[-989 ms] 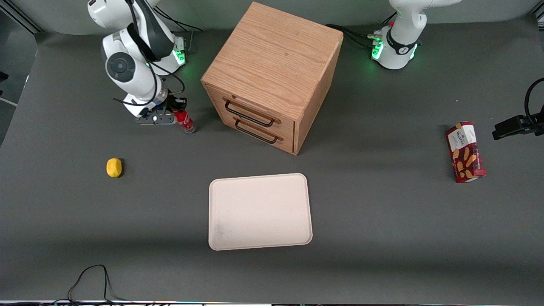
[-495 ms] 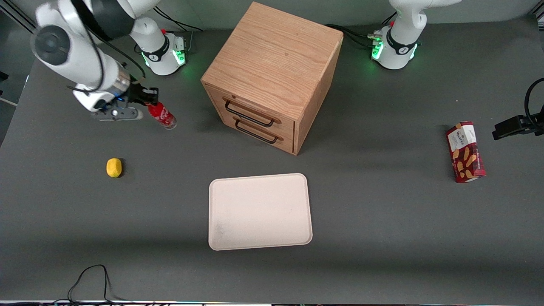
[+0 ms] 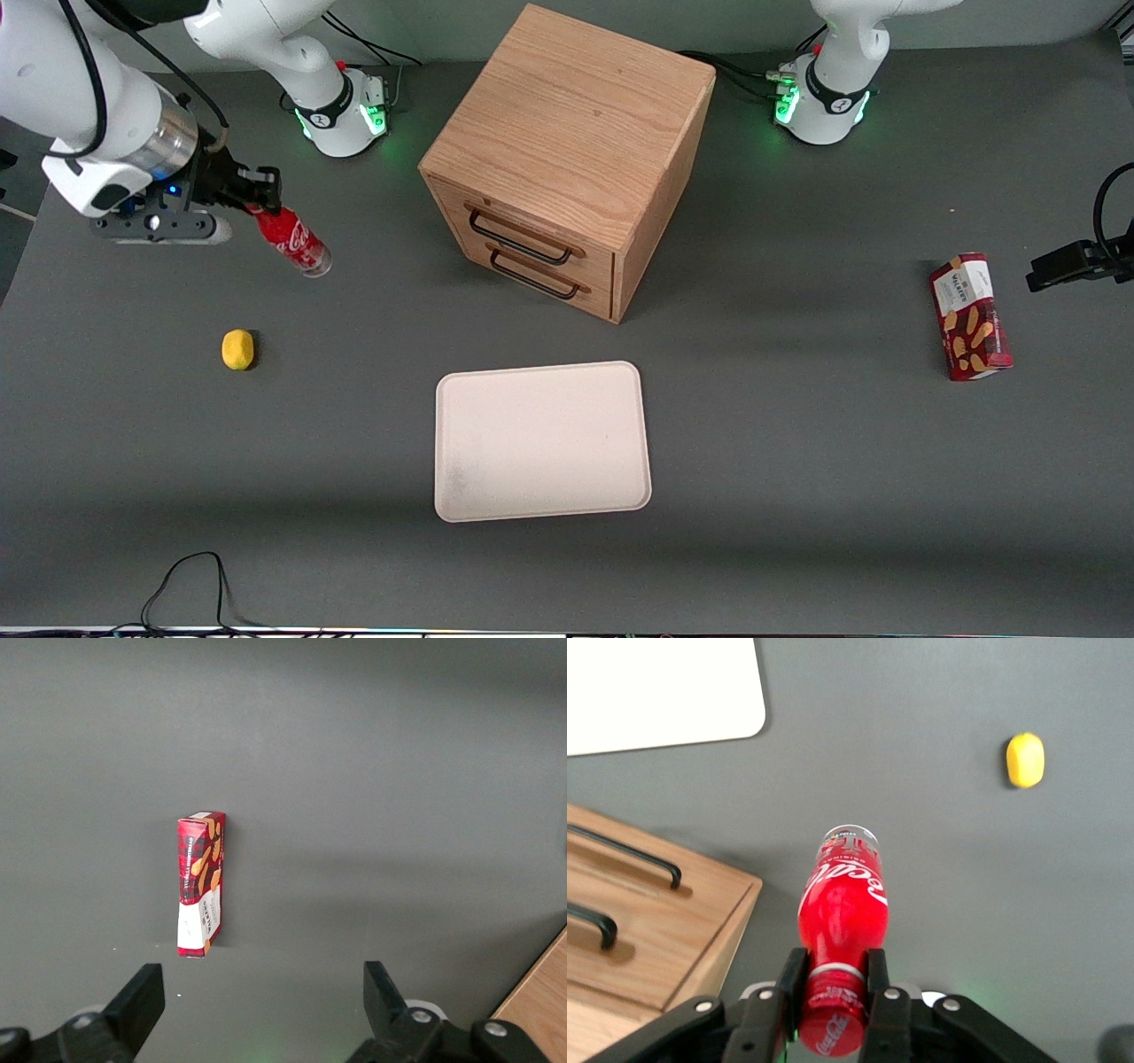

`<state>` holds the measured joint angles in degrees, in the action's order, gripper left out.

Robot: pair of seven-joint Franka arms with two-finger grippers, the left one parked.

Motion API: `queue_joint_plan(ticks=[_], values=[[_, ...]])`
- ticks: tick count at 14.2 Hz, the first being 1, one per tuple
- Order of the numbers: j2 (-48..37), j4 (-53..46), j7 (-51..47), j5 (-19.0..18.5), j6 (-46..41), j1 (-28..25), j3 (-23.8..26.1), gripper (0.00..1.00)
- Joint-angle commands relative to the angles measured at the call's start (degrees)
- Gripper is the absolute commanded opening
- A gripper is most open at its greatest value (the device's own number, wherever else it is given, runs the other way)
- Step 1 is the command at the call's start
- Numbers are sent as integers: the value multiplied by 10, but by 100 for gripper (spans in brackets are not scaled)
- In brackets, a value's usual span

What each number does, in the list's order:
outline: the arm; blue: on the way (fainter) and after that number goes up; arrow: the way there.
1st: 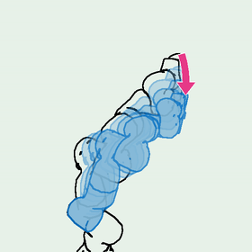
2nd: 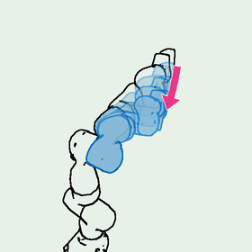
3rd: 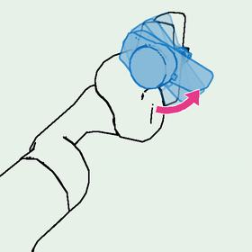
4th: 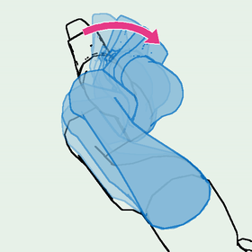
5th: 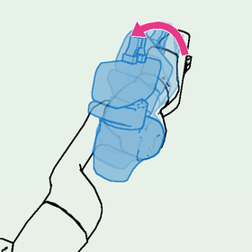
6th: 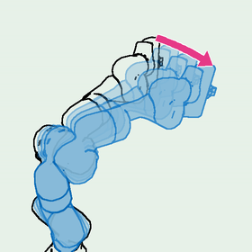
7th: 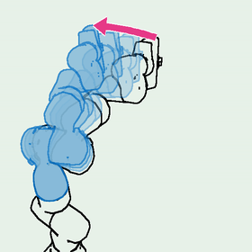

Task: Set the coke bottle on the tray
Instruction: 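Lift the bottle and carry it with the right gripper onto the white tray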

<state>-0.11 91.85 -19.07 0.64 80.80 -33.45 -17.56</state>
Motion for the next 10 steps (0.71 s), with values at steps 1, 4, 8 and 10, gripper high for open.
queue_joint_plan(ticks=[1, 4, 8, 10], values=[[121, -140, 21, 18, -52, 22, -6, 0], [228, -254, 29, 50, -56, 45, -3, 0], [342, -381, 29, 79, -49, 63, 2, 0], [381, -413, 29, 90, -22, 76, 13, 0]])
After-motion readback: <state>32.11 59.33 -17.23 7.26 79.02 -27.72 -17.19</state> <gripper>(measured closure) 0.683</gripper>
